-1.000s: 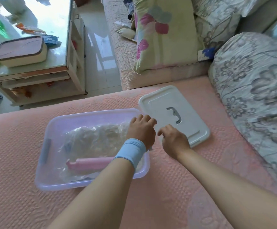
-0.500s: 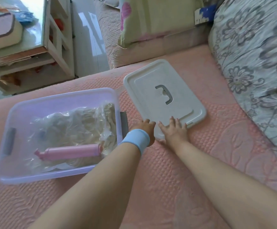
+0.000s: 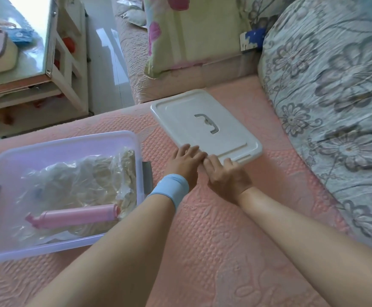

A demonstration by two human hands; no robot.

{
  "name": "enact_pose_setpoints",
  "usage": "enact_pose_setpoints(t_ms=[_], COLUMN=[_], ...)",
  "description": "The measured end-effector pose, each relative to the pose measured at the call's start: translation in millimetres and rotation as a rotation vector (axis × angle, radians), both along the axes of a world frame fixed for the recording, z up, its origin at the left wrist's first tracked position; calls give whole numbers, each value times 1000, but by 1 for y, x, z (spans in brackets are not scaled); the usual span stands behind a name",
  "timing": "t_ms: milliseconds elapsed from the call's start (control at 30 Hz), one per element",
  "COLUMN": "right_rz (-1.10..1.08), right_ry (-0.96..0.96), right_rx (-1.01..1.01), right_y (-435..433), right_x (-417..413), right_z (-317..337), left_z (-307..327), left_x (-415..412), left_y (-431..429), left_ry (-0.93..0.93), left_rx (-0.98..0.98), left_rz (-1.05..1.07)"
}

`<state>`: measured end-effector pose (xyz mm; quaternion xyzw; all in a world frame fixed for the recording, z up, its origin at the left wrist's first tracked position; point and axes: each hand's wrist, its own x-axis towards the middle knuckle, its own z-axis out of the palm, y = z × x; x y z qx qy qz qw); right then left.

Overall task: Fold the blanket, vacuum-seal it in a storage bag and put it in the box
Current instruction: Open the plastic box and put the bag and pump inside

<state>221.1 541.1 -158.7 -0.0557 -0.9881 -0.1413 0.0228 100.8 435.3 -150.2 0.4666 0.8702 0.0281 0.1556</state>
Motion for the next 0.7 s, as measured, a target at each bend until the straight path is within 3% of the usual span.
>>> enact_pose_setpoints(t_ms=[100, 167, 233, 300, 433, 700], right_rz=[-143, -292, -383, -415, -301, -27], right_ry=[73, 18, -10, 98, 402, 465], right_rx=[-68, -159, -326, -512, -627, -617], right_y=[11, 19, 25, 29, 25, -46], right_x=[3, 1, 0, -2, -4, -41], right_z=[30, 44, 56, 75, 107, 136], left_z=[20, 33, 50, 70, 117, 170], left_x=[-4, -7, -10, -15, -33, -78], left_y=[14, 23, 27, 28, 18, -77], left_ry=[127, 132, 113, 142, 310, 443], left_rx=[142, 140, 153, 207, 263, 7], left_rz=[-33, -102, -117, -106, -128, -142])
